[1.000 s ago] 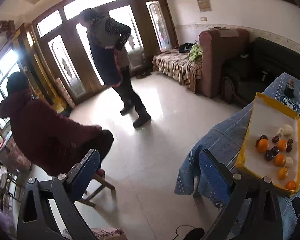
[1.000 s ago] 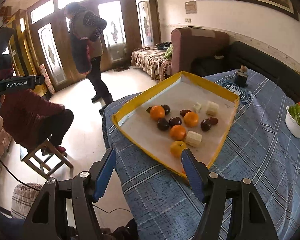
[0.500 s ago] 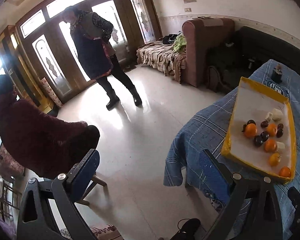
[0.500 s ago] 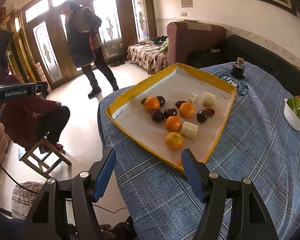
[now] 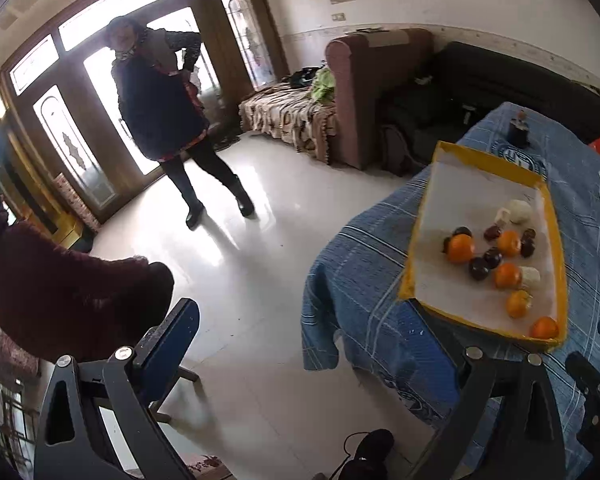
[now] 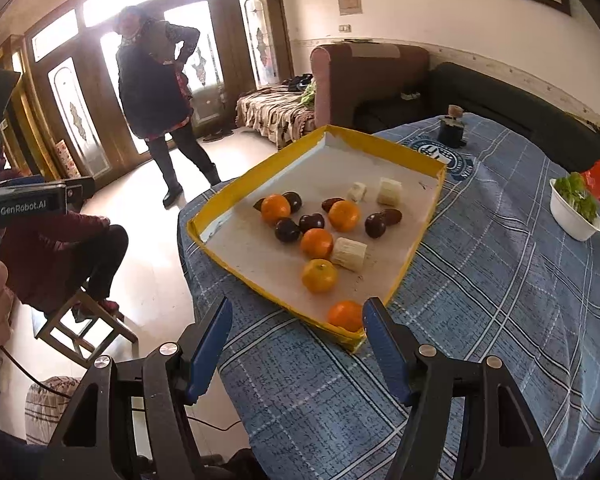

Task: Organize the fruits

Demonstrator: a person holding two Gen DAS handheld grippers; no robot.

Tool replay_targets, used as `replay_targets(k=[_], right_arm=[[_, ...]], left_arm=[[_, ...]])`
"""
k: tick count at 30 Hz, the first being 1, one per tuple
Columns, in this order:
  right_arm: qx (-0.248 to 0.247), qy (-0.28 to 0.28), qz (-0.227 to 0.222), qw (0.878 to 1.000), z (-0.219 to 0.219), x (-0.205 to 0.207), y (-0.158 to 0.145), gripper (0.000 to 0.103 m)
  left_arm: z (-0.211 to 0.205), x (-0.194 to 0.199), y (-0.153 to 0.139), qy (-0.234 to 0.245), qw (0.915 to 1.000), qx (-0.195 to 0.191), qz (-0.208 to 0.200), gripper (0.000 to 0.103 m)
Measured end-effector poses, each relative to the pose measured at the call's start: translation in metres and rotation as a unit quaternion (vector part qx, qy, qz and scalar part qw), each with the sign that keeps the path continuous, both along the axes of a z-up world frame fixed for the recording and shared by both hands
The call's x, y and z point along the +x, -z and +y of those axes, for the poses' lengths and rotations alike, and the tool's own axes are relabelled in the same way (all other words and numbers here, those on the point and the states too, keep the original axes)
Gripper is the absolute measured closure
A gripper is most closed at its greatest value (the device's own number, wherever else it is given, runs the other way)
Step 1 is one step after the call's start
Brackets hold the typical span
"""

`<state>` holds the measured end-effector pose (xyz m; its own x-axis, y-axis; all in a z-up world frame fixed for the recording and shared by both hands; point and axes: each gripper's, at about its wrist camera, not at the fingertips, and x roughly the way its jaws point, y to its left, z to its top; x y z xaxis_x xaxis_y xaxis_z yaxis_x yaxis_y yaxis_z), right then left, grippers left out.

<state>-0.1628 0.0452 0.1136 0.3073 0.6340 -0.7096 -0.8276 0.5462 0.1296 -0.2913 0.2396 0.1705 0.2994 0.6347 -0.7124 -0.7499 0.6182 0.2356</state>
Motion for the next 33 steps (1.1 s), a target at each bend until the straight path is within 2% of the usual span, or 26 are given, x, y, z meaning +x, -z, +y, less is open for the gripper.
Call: replay_targets(k=[7, 15, 25, 33], right_arm=[[-0.001, 0.033, 0.002, 0.999, -0.009, 0.011, -0.001, 0.03], [-0.001, 0.047, 0.006, 0.999, -0.019, 0.018, 0.001, 0.03], [-0.004, 0.071, 0.011, 0.997, -0.031, 0.029, 0.002, 0.03], [-0.01, 0.099, 0.015, 0.995, -0.048, 0.039, 0.004, 0.03]], left_arm=[[-0.029, 0.022, 0.01, 0.064, 0.9978, -0.016, 0.006, 0.003], [-0.061, 0.041, 0.017, 0.133, 0.9907, -0.018, 0.018, 0.003], [-0.083, 0.058, 0.025, 0.199, 0.9788, -0.041, 0.026, 0.003], [-0.095, 0.075, 0.031, 0.231, 0.9705, -0.064, 0.028, 0.003]])
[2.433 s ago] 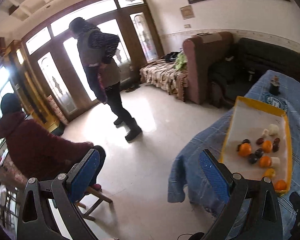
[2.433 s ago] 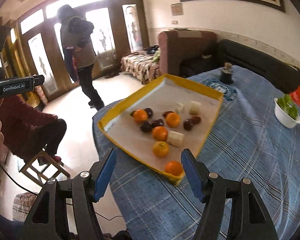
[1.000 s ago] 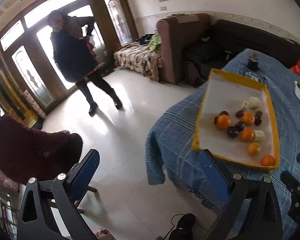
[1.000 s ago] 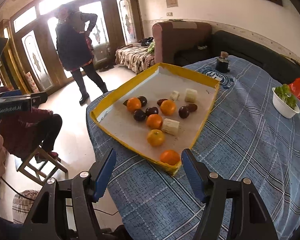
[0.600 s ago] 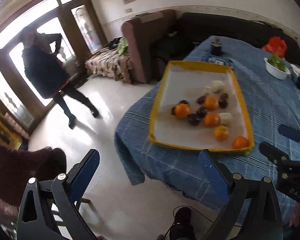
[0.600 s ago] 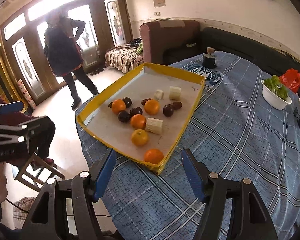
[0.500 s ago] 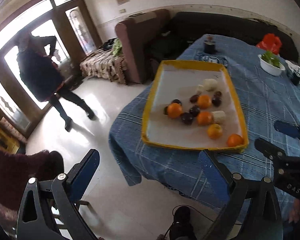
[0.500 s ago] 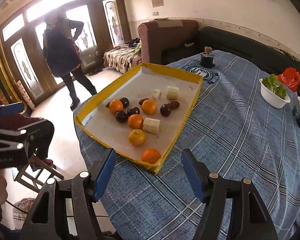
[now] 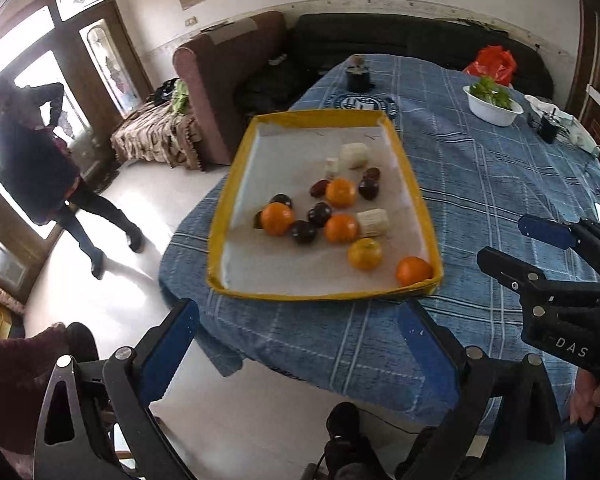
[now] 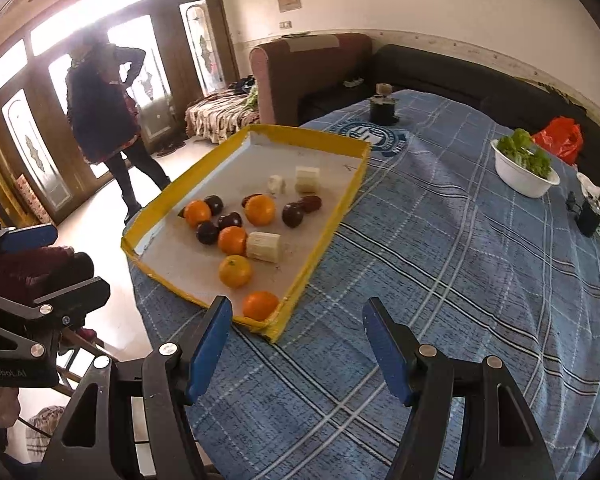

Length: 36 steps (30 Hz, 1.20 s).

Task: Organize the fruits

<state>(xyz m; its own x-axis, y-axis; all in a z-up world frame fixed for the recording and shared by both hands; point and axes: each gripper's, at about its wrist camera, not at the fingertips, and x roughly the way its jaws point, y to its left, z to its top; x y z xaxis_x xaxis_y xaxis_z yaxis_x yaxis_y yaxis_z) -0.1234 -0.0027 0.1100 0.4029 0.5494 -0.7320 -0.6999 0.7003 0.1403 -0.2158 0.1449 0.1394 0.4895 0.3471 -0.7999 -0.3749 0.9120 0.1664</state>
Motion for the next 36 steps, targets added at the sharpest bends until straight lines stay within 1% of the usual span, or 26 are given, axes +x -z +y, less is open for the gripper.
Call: replay_targets(k=[7, 19, 24, 36], right_arm=[[-0.004, 0.025, 0.002, 1.0, -0.014, 0.007, 0.0, 0.03], [-0.011, 0.058, 0.0, 0.998, -0.027, 0.015, 0.0, 0.03], [-0.013, 0.081, 0.001, 0.997, -0.035, 0.017, 0.0, 0.03], [-0.012, 0.121, 0.006, 0.993, -0.028, 0.015, 0.003, 0.03]], left_arm=[[-0.012, 0.015, 0.001, 0.029, 0.9996, 0.0, 0.002, 0.003], [-0.02, 0.037, 0.01, 0.068, 0.9976, -0.01, 0.009, 0.003], [-0.022, 0.047, 0.013, 0.086, 0.9961, -0.015, 0.014, 0.003], [-0.01, 0.058, 0.018, 0.131, 0.9909, -0.021, 0.022, 0.003]])
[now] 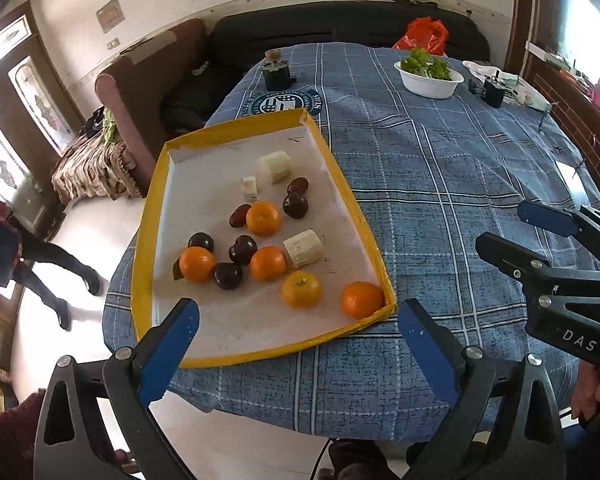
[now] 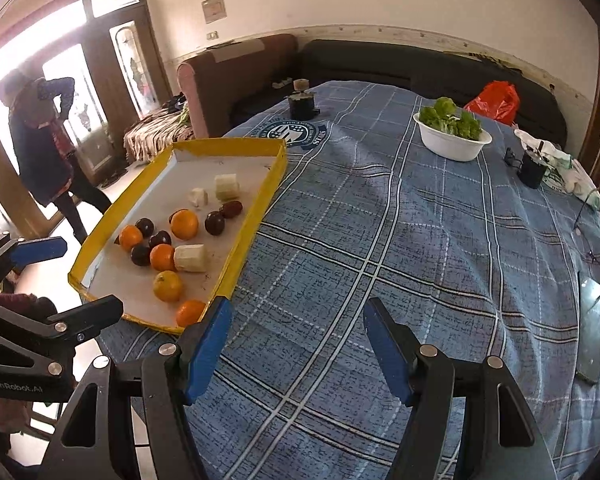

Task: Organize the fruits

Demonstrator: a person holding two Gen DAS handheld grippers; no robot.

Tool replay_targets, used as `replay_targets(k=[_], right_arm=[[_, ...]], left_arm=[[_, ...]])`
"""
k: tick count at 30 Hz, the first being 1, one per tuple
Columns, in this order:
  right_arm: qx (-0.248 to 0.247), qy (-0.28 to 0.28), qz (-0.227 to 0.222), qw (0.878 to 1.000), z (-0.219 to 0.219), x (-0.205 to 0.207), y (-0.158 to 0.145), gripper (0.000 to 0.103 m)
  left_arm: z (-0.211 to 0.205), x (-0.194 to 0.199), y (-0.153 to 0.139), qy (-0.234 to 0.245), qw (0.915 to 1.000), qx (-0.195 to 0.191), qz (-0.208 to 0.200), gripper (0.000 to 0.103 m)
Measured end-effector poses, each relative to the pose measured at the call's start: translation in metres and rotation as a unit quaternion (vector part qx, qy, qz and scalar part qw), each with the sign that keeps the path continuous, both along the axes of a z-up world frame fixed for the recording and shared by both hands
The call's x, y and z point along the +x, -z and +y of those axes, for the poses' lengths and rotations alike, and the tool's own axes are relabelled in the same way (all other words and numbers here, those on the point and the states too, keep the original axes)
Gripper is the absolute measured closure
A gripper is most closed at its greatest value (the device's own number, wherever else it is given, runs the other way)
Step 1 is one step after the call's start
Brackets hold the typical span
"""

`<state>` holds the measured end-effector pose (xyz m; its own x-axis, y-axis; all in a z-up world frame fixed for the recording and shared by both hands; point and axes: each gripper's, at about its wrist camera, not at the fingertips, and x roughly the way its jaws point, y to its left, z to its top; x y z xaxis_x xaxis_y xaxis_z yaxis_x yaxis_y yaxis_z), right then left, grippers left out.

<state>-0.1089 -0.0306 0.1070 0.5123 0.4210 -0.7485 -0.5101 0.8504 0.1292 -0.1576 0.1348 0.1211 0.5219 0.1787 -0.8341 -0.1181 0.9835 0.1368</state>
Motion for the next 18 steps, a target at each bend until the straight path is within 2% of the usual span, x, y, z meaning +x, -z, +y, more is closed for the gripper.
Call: replay_targets(k=[9, 14, 18], right_arm=[[-0.004, 0.015, 0.009, 1.0, 0.024, 0.0, 0.008, 0.03], [-0.011, 0.014, 0.007, 1.0, 0.039, -0.002, 0.01, 0.03], [-0.015, 0.018, 0.006, 1.0, 0.048, -0.001, 0.01, 0.03]], left_arm=[[0.032, 0.005, 0.005, -0.003, 1.0, -0.007, 0.005, 0.003], [0.058, 0.004, 0.004, -0.01, 0.9991, -0.042, -0.002, 0.003], [0.067, 0.005, 0.001, -0.013, 0.9994, -0.029, -0.015, 0.003]])
